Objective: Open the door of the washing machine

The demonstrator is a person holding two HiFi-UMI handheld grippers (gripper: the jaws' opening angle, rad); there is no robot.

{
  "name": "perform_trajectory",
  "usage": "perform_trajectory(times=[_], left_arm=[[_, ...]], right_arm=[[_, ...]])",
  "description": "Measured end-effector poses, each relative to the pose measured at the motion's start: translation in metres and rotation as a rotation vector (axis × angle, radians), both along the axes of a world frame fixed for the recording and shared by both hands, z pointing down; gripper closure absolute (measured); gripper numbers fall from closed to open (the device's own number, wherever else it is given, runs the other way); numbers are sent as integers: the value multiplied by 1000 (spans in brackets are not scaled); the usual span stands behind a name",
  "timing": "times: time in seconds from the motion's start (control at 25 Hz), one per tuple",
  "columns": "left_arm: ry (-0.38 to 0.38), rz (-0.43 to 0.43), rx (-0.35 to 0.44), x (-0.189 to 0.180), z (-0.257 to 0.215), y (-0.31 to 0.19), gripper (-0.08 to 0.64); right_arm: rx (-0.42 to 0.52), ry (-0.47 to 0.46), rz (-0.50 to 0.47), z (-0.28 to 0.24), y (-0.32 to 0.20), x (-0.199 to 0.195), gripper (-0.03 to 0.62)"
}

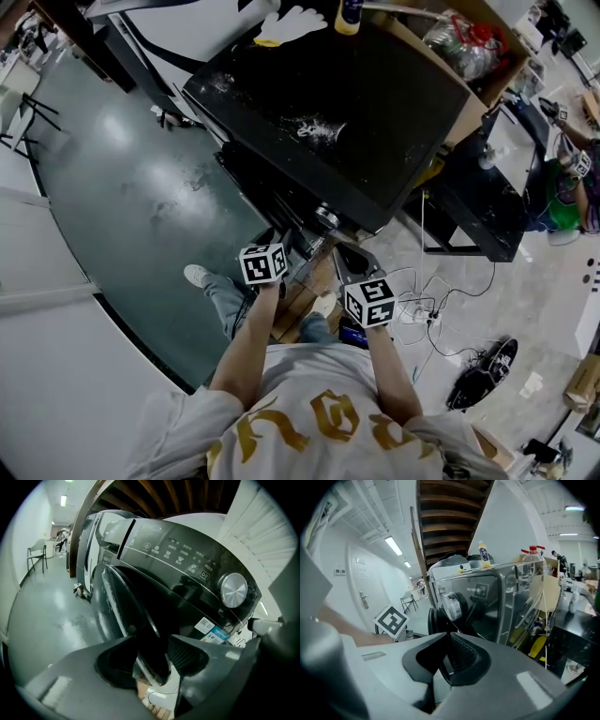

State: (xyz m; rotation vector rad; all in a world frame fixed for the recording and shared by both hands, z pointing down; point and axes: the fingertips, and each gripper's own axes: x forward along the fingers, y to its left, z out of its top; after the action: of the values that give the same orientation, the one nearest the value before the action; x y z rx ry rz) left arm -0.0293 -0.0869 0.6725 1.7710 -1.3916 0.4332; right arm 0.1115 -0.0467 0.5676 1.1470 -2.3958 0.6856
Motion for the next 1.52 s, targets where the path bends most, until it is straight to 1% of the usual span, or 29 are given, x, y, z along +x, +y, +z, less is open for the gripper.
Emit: perform_trajectory(times=[0.32,0.48,0.68,1.0,1.28,1.52], left_arm=[[20,-31,-24,-18,3,22,370],[14,-56,-40,-33,7,32,370],[8,-55,-61,-47,9,44,377],[10,-74,-92,-73,9,65,399],[-22,-91,-107,-103,8,83,414],[-59,-127,-130,-131,8,98,423]], right_arm=[[-2,3,-62,1,3,-25,571],[2,4,-94,0,4,-39,572],[-1,7,-123,0,6,-51,574],[1,-8,-192,-2,13,-87,578],[-6,-16,-243,-2,21,-113,580],[-10,-21,-301,-3,27,-137,581]])
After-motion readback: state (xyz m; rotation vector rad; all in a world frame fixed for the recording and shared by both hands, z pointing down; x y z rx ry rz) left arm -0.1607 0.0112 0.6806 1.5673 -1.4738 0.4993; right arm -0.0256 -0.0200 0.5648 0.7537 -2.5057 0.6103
